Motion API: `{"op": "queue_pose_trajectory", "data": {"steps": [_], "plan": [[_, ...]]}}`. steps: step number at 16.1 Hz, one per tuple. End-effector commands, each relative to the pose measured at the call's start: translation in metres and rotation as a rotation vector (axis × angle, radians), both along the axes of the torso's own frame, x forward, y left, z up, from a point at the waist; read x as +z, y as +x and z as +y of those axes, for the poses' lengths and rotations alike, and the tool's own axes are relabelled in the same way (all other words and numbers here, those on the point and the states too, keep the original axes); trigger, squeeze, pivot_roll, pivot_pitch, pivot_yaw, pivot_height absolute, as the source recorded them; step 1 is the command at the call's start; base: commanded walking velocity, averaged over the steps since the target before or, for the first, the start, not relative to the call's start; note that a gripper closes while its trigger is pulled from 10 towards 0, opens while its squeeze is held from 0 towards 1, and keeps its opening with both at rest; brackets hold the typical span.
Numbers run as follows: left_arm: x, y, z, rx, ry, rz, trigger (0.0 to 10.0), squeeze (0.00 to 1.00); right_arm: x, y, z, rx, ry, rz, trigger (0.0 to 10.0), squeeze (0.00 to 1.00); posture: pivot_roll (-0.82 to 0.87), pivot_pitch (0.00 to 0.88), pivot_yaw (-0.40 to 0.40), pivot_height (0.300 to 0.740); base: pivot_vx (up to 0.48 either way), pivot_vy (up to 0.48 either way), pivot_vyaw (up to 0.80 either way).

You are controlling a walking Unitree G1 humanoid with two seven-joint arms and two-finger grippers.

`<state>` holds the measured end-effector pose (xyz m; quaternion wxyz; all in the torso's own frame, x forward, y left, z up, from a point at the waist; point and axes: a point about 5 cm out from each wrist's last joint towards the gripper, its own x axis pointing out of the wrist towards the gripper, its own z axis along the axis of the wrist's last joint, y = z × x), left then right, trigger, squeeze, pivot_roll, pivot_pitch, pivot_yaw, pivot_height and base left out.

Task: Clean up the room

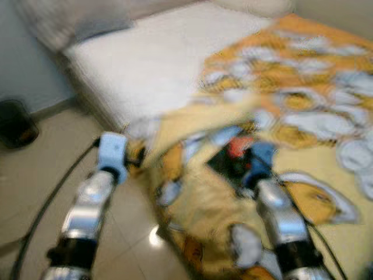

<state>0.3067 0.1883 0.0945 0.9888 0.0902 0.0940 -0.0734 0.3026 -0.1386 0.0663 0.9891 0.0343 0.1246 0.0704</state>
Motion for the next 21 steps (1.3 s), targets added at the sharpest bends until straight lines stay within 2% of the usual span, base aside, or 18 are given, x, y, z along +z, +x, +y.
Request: {"op": "queue_pose_trajectory", "data": {"steps": [1,4,10,14,15,16,21], "plan": [[0.002,-0.001,-0.016,-0.084,0.022,-0.017,10.0,0.50,-0.006,-0.004,-0.011,-0.040,0.017,0.032,10.0,0.00,-0.05,0.000,0.032,0.740,0.000,0.000,0.00],[0.001,-0.007,-0.027,-0.204,0.069,-0.013,10.0,0.51,-0.006,-0.004,-0.014,-0.065,0.034,0.037,10.0,0.00,-0.05,0.000,0.031,0.740,0.000,0.000,0.00],[0.000,-0.012,-0.026,-0.229,0.077,-0.001,10.0,0.51,-0.009,-0.008,-0.018,-0.089,0.047,0.052,10.0,0.00,-0.04,0.000,0.031,0.740,0.000,0.000,0.00],[-0.002,-0.008,-0.020,-0.144,0.056,0.008,10.0,0.46,-0.009,-0.008,-0.018,-0.086,0.039,0.056,10.0,0.00,-0.04,0.000,0.032,0.740,0.000,0.000,0.00],[-0.002,-0.007,-0.017,-0.107,0.036,0.012,10.0,0.36,-0.009,-0.009,-0.018,-0.080,0.038,0.058,10.0,0.00,-0.04,0.000,0.030,0.740,0.000,0.000,0.00],[-0.002,-0.007,-0.016,-0.084,0.021,0.013,10.0,0.34,-0.009,-0.009,-0.017,-0.074,0.038,0.060,10.0,0.00,-0.04,0.000,0.029,0.740,0.000,0.000,0.00],[0.000,-0.006,-0.012,-0.064,0.006,0.008,10.0,0.35,-0.008,-0.008,-0.015,-0.054,0.026,0.053,10.0,0.00,-0.04,0.000,0.028,0.740,0.000,0.000,0.00]]}}
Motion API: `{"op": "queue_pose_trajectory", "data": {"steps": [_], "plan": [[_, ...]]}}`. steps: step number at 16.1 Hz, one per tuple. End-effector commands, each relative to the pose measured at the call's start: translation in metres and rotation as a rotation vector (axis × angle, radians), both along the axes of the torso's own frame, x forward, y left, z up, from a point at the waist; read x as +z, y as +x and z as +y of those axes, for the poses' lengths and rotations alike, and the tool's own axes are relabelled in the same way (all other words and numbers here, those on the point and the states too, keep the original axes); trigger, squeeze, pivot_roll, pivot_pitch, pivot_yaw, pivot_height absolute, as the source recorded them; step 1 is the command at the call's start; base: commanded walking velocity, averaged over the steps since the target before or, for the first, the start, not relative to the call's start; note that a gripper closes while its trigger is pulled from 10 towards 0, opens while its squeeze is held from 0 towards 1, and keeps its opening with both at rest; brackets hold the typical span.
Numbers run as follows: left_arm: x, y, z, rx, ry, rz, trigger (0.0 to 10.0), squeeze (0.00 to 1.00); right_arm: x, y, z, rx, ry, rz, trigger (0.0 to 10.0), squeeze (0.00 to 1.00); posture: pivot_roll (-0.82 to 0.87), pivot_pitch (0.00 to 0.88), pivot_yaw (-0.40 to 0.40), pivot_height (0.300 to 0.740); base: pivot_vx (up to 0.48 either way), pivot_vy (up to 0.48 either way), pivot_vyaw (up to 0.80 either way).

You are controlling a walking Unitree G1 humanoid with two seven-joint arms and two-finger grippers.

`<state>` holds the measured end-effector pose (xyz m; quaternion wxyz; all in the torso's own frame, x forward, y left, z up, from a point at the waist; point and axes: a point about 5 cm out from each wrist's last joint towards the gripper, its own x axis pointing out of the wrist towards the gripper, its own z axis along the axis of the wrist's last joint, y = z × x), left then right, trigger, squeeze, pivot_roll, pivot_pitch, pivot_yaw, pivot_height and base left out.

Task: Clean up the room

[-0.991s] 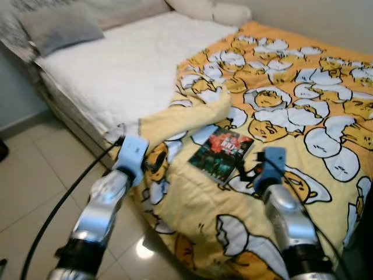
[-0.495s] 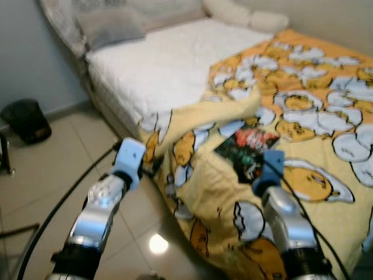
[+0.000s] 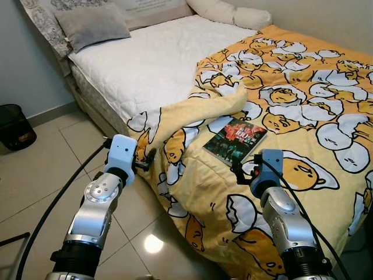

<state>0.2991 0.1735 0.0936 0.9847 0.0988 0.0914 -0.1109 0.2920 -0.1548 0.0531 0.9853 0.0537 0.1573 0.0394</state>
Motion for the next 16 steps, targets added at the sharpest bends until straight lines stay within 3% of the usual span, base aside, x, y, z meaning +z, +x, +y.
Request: {"op": "queue_pose_trajectory", "data": {"steps": [1,4,9,13,16], "plan": [[0.0007,0.0020,0.0021,0.011,-0.006,0.007,10.0,0.36,0.0054,0.0029,0.0020,0.007,0.001,-0.017,10.0,0.00,-0.04,0.000,0.028,0.740,0.000,0.000,0.00],[0.0012,0.0027,0.0017,0.007,-0.020,0.008,10.0,0.37,0.0062,0.0042,0.0063,0.052,-0.024,-0.018,10.0,0.00,-0.04,0.000,0.027,0.740,0.308,0.000,0.17],[0.0007,0.0024,0.0015,0.001,-0.023,0.012,10.0,0.38,0.0034,0.0036,0.0082,0.063,-0.038,-0.011,10.0,0.00,-0.04,0.000,0.027,0.740,0.373,0.000,0.80],[-0.0001,0.0016,-0.0005,-0.018,-0.007,0.013,10.0,0.37,0.0023,0.0040,0.0018,0.017,-0.051,-0.007,10.0,0.00,-0.04,0.000,0.026,0.740,0.389,0.000,0.00],[0.0006,0.0011,-0.0067,-0.068,0.023,-0.001,10.0,0.33,0.0026,0.0044,0.0016,0.008,-0.054,-0.008,10.0,0.00,-0.04,0.000,0.023,0.740,0.000,0.000,0.00]]}}
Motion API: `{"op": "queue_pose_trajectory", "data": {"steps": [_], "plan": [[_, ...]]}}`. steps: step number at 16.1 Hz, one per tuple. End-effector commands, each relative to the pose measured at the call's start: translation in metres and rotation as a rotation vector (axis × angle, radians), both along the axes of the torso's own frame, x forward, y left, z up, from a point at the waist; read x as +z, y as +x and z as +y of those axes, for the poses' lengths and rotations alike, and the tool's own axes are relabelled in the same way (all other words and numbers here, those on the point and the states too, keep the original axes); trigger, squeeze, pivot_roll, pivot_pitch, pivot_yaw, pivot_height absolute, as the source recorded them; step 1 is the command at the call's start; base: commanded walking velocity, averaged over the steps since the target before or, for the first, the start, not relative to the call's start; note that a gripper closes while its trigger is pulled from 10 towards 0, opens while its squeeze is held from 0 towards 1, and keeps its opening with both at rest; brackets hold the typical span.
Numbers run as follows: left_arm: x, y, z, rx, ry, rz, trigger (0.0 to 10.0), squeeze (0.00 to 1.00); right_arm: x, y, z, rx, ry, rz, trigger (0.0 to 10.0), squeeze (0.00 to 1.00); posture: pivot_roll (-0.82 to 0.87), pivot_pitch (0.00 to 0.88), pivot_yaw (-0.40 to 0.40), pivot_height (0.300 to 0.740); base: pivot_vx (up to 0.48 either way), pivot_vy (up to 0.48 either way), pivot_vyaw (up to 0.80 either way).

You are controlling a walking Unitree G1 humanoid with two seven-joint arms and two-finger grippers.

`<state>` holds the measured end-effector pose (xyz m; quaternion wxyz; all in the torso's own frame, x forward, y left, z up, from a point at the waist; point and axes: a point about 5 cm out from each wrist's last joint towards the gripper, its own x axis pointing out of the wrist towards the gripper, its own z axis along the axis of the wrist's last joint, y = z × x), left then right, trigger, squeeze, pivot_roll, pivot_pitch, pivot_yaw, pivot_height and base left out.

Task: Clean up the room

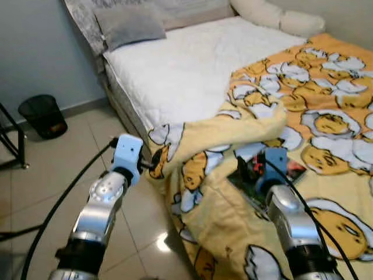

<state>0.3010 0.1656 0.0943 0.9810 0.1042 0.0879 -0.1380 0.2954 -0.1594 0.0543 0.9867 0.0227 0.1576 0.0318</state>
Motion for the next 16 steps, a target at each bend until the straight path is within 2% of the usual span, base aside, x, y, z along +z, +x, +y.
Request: {"op": "queue_pose_trajectory", "data": {"steps": [1,7,8,10,12,14,15,16], "plan": [[0.000,-0.001,-0.002,-0.039,0.022,-0.002,10.0,0.34,0.001,0.001,0.006,0.011,0.011,-0.006,10.0,0.00,-0.04,0.000,0.022,0.740,0.000,0.000,0.00],[-0.002,-0.005,-0.008,-0.111,0.020,0.005,10.0,0.35,-0.001,0.000,0.001,-0.038,0.037,0.014,10.0,0.00,-0.03,0.000,0.020,0.740,0.000,0.000,0.00],[-0.002,-0.005,-0.013,-0.175,0.018,0.006,10.0,0.35,0.001,0.001,-0.002,-0.064,0.049,0.004,10.0,1.00,-0.03,0.000,0.014,0.740,0.000,0.000,0.00],[-0.002,-0.007,-0.024,-0.297,0.013,0.016,10.0,0.35,-0.011,-0.003,-0.021,-0.199,-0.007,0.104,10.0,1.00,-0.03,0.000,0.013,0.740,0.000,0.000,0.00],[-0.002,-0.009,-0.030,-0.365,0.004,0.025,10.0,0.35,-0.018,-0.007,-0.037,-0.285,-0.034,0.149,10.0,1.00,-0.04,0.000,0.012,0.740,0.000,0.000,0.00],[-0.003,-0.015,-0.040,-0.504,-0.040,0.063,10.0,0.36,-0.018,-0.006,-0.048,-0.346,0.076,0.152,10.0,1.00,-0.03,0.000,0.008,0.740,0.000,0.000,0.00],[-0.002,-0.020,-0.046,-0.628,-0.062,0.097,10.0,0.36,-0.018,-0.004,-0.050,-0.412,0.207,0.165,10.0,1.00,-0.03,0.000,0.007,0.740,0.000,0.000,0.00],[-0.001,-0.024,-0.048,-0.693,-0.063,0.115,10.0,0.36,-0.019,-0.003,-0.047,-0.419,0.315,0.180,10.0,1.00,-0.03,0.000,0.007,0.740,0.000,0.000,0.00]]}}
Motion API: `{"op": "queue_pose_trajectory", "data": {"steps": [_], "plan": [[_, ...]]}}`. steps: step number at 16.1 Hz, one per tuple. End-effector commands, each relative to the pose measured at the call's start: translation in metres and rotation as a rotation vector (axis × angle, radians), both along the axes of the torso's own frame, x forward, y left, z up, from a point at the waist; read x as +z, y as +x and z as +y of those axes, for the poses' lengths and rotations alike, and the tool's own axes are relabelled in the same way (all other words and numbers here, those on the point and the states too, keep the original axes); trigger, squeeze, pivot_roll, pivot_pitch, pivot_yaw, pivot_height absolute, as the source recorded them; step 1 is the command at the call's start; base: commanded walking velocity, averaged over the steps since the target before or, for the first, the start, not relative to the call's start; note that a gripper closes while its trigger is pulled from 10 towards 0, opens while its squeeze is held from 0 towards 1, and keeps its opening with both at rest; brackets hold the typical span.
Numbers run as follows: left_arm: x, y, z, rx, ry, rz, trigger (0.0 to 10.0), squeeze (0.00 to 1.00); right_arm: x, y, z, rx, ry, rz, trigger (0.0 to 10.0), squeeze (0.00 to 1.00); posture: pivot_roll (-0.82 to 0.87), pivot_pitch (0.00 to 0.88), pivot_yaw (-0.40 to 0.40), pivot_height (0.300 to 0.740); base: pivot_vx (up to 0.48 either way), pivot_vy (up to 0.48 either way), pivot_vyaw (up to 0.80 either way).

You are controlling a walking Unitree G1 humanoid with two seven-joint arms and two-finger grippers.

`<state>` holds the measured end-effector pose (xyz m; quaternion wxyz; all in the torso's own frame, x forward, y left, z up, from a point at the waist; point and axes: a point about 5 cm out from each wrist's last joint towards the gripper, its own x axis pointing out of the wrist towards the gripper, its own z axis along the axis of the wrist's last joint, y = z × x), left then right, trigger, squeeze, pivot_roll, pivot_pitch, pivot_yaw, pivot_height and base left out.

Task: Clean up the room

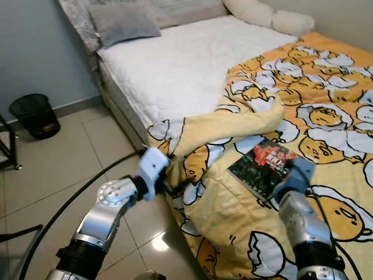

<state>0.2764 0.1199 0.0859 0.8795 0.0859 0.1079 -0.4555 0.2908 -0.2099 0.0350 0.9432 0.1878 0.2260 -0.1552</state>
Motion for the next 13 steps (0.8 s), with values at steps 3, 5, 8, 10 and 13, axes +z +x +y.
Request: {"op": "queue_pose_trajectory", "data": {"steps": [3,5,8,10,13], "plan": [[0.007,-0.002,-0.002,-0.157,0.036,0.029,10.0,0.36,-0.004,0.004,0.008,0.014,0.255,-0.019,10.0,1.00,-0.04,0.000,0.017,0.740,0.000,0.000,0.00],[0.006,-0.002,0.002,-0.202,0.057,0.056,10.0,0.36,-0.009,0.006,0.004,-0.002,0.347,-0.013,10.0,0.33,-0.05,0.000,0.020,0.740,0.000,0.000,0.00],[0.005,-0.001,0.007,-0.232,0.076,0.082,10.0,0.36,-0.012,0.008,-0.009,-0.039,0.295,0.017,10.0,0.00,-0.06,0.000,0.036,0.740,0.000,0.000,0.00],[0.006,-0.002,0.007,-0.258,0.087,0.097,10.0,0.36,-0.010,0.010,-0.018,-0.082,0.303,0.001,10.0,0.00,-0.05,0.000,0.033,0.740,0.000,0.000,0.00],[0.007,-0.006,0.009,-0.284,0.075,0.105,10.0,0.35,-0.007,0.010,-0.026,-0.105,0.297,-0.024,10.0,0.00,-0.05,0.000,0.027,0.740,0.000,0.000,0.00]]}}
